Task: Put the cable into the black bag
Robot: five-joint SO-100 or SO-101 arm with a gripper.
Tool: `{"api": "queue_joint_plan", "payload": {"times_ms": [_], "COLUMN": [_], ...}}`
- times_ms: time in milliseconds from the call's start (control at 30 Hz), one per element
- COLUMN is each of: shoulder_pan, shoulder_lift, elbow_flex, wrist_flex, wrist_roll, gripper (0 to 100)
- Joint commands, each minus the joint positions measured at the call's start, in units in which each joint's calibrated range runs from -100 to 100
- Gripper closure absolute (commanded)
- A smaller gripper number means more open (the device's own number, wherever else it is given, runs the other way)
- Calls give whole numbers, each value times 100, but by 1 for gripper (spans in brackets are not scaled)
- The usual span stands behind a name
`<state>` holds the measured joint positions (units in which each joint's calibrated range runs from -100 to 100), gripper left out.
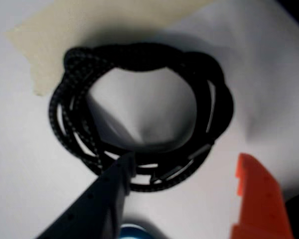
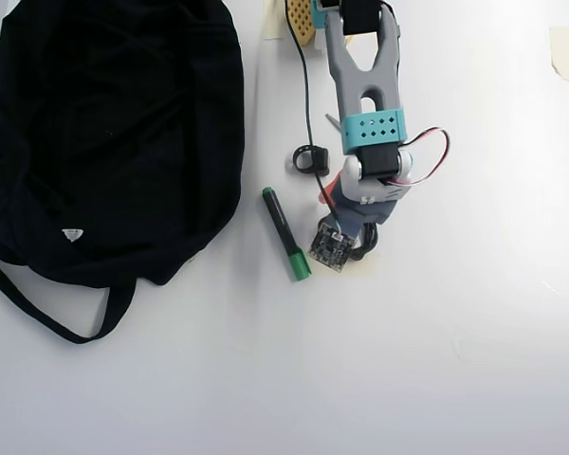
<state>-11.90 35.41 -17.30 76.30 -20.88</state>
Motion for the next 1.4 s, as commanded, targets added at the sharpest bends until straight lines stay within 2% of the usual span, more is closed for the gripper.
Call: {"api": "queue_joint_plan", "payload": {"times_ms": [0,433,833,1367], "shoulder_pan": [98,151,151,121], "shoulder_lift": [19,467,467,260], "elbow_flex": [-238,-615,-615,-651], "wrist_flex": [-136,-128,-76,-42], "wrist_roll": [1,32,43,64], "gripper": [74,75,98,98]}}
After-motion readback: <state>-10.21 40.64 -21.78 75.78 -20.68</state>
